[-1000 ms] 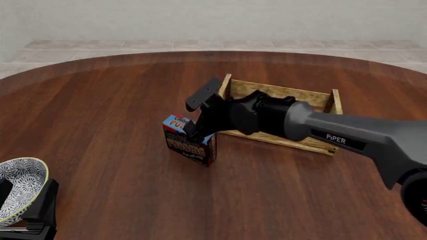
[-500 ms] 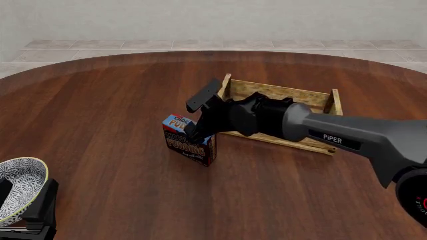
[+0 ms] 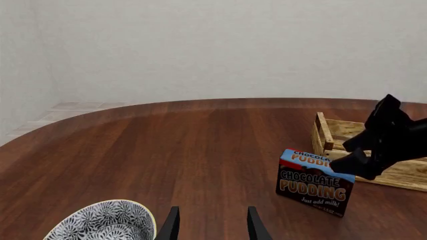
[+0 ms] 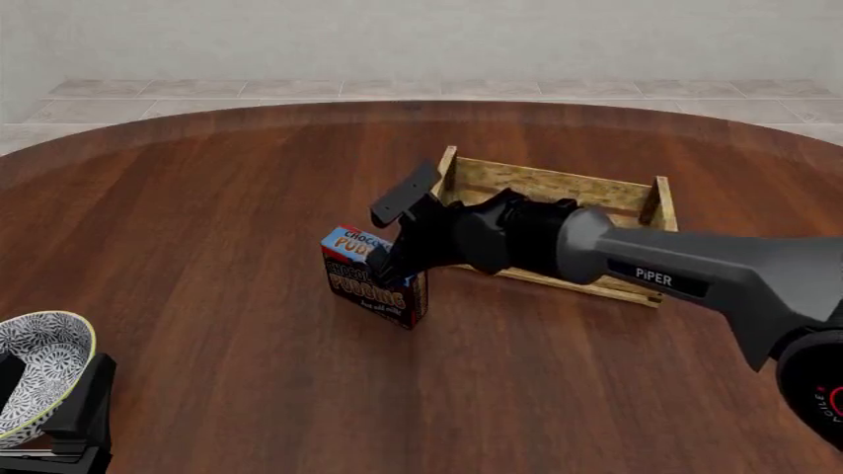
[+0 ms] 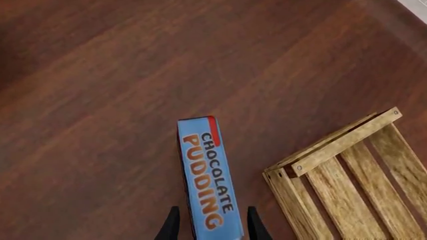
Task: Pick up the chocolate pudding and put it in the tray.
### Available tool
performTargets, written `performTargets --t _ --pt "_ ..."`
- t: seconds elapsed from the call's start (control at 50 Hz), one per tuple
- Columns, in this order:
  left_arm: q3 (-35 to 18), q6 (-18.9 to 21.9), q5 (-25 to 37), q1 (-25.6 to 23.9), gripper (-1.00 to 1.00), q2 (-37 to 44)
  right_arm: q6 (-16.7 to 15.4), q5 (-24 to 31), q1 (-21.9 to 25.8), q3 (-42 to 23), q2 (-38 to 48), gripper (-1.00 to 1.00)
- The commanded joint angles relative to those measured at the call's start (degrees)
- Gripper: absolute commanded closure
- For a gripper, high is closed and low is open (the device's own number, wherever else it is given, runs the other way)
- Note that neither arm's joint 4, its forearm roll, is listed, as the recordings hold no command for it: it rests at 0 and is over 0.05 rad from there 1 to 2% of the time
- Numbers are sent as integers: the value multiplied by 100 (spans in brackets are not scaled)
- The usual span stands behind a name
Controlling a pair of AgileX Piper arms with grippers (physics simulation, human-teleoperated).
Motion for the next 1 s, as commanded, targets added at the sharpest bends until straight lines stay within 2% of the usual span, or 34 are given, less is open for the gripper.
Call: performTargets --t 0.02,1.0 --pt "0 0 0 0 -100 0 32 -54 -8 50 30 -100" --pt "0 0 0 0 -100 0 113 -220 -31 173 137 -100"
